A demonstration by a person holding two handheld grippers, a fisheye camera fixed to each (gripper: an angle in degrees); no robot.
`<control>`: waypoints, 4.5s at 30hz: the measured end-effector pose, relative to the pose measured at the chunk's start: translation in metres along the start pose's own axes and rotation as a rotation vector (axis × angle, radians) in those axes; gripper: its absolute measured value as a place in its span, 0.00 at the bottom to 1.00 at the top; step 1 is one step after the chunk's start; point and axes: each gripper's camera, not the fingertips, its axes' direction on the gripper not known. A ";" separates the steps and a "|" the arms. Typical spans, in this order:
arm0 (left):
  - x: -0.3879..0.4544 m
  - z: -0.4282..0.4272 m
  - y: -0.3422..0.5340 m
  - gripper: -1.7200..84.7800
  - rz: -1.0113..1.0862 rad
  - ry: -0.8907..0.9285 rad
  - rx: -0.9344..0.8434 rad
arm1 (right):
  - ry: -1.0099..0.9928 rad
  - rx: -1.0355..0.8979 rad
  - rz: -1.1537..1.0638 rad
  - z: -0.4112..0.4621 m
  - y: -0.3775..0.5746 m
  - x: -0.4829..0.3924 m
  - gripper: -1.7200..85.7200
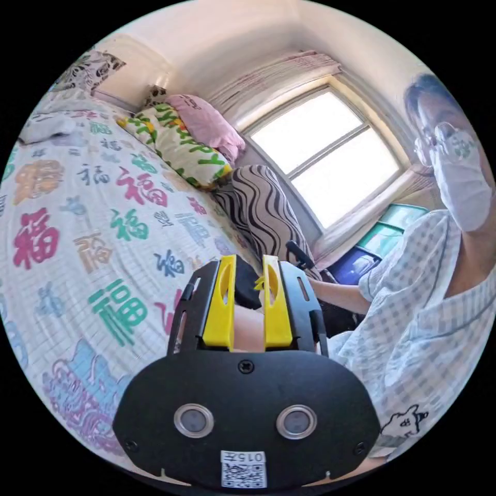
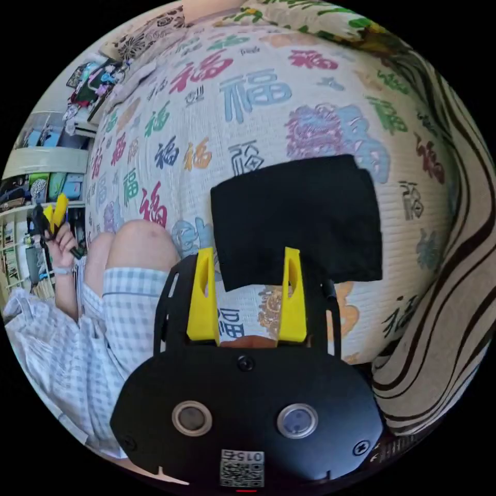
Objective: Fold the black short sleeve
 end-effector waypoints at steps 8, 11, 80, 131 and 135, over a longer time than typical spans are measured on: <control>-0.005 0.148 -0.014 0.14 0.007 -0.071 -0.202 | 0.113 -0.008 -0.103 -0.016 0.003 -0.035 0.07; -0.013 0.162 -0.014 0.19 0.020 -0.187 -0.221 | -0.118 0.175 -0.162 -0.092 -0.005 -0.047 0.07; 0.035 0.295 0.081 0.13 -0.434 -1.181 -0.271 | -0.743 0.082 -1.103 -0.270 -0.182 -0.279 0.13; 0.295 0.114 0.386 0.10 -1.112 -1.386 0.666 | 0.031 -0.141 -1.562 -0.101 -0.243 -0.319 0.13; 0.292 0.120 0.329 0.14 -0.847 -1.492 0.448 | 0.085 -0.131 -1.628 -0.091 -0.222 -0.282 0.15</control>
